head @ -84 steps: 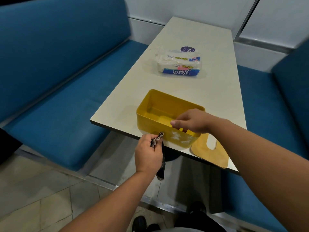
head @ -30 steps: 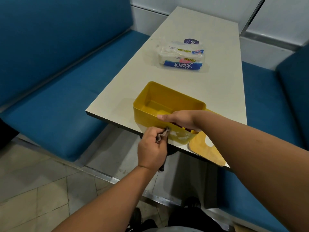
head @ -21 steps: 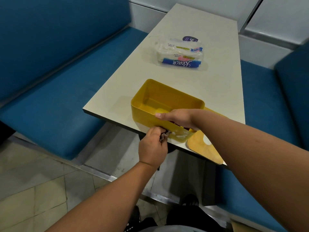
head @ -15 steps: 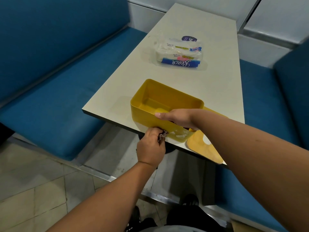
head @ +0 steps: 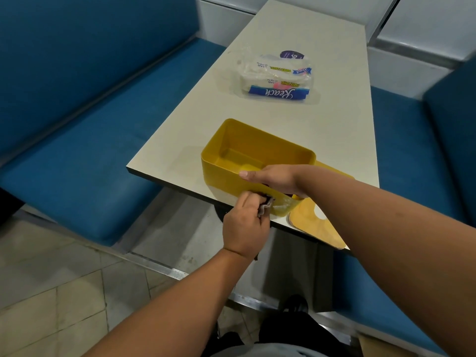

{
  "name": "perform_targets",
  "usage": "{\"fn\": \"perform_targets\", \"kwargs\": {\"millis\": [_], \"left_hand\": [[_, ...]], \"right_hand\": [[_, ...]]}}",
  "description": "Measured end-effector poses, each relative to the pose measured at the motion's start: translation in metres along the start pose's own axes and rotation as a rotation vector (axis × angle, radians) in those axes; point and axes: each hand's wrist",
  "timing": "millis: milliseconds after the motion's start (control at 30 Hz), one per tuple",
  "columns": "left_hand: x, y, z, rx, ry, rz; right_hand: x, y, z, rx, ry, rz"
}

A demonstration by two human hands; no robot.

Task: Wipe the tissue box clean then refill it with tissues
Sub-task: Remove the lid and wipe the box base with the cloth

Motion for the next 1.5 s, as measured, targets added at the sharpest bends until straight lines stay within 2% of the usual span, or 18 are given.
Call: {"fn": "perform_targets", "kwargs": {"millis": [100, 267, 433, 633, 833, 933, 1000, 1067, 1167, 1267, 1300, 1400, 1500], "left_hand": [[-0.002, -0.003, 0.013, 0.039, 0.081, 0.043], [-0.003, -0.004, 0.005, 0.001, 0.033, 0.037], [-0.004, -0.003, 0.011, 0.065, 0.049, 0.061], [-0.001, -0.002, 0.012, 0.039, 0.071, 0.100], [0.004, 0.003, 0.005, -0.019, 0.037, 0.067], [0.016, 0.006, 0.019, 0.085, 0.055, 0.063], [0.026, 0.010, 0.028, 0.198, 0.011, -0.046], [0.029, 0.012, 0.026, 0.236, -0.004, -0.119], [0.014, 0.005, 0.007, 0.120, -0.012, -0.022], [0.009, 0.001, 0.016, 0.006, 0.044, 0.068], [0.012, 0.003, 0.023, 0.018, 0.060, 0.076], [0.027, 0.007, 0.032, 0.225, 0.016, 0.071], [0.029, -0.002, 0.012, 0.258, -0.119, 0.056]], "right_hand": [[0.000, 0.000, 0.000, -0.002, -0.003, -0.007], [0.000, -0.001, 0.001, -0.002, -0.004, 0.001], [-0.001, -0.002, 0.000, 0.003, -0.014, -0.009], [-0.003, -0.004, 0.003, -0.004, -0.026, -0.020], [-0.003, -0.005, 0.003, -0.004, -0.016, -0.022], [-0.005, -0.006, 0.004, -0.009, 0.004, -0.028], [-0.004, -0.006, 0.003, -0.008, 0.001, -0.042], [-0.005, -0.007, 0.004, -0.005, 0.003, -0.050], [-0.006, -0.007, 0.006, 0.003, 0.006, -0.046], [-0.008, -0.009, 0.008, 0.009, 0.029, -0.054], [-0.008, -0.010, 0.008, 0.012, 0.039, -0.051], [-0.008, -0.012, 0.010, -0.007, 0.032, -0.037], [-0.006, -0.014, 0.010, -0.039, 0.014, -0.020]]}}
Point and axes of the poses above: each hand's wrist, its own y-axis towards the middle knuckle, its own x-axis out of the back of the hand, z = x × y, and after that the axes turned 7 degrees about z, right-handed
